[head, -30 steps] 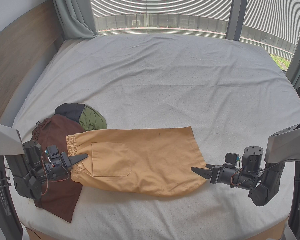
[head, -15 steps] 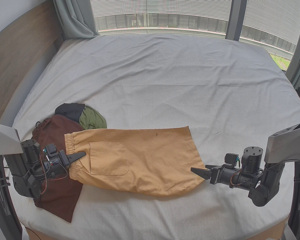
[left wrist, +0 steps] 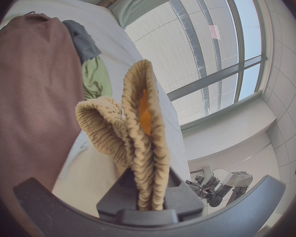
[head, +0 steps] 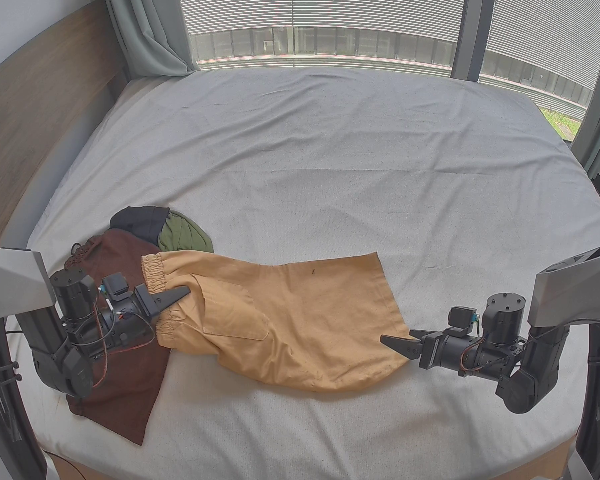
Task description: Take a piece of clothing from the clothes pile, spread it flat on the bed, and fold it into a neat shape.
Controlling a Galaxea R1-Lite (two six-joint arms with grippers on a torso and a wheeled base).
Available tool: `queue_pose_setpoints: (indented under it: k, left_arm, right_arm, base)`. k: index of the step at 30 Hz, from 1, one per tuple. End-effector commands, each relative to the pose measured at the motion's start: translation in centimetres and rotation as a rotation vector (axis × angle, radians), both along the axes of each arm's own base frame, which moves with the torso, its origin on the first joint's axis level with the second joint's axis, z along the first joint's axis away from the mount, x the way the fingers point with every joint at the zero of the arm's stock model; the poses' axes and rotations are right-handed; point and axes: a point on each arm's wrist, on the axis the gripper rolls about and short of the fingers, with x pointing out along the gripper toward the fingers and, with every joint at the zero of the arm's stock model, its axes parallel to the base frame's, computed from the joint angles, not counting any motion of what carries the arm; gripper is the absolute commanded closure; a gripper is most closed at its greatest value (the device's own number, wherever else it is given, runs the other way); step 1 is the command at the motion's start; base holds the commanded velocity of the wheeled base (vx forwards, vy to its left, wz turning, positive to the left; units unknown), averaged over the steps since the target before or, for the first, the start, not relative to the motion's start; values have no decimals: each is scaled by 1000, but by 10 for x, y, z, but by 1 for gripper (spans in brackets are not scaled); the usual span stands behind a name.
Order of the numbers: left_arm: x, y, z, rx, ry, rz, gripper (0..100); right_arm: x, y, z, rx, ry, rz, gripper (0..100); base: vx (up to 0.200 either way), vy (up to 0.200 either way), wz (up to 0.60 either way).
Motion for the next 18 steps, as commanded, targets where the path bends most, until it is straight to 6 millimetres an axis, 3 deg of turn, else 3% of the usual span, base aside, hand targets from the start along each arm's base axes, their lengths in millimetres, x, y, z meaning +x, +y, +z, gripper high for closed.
queue_pose_setpoints:
  k: [1, 18]
  left_arm:
    - [-2, -20, 10, -2, -32, -37, 100]
    - [7, -60, 7, -7, -56, -152, 100]
  right_arm:
    - [0, 1, 2, 2, -8, 2, 0]
    - [0, 1, 1, 1, -5, 4, 0]
  base:
    - [0, 0, 0]
    - [0, 0, 0]
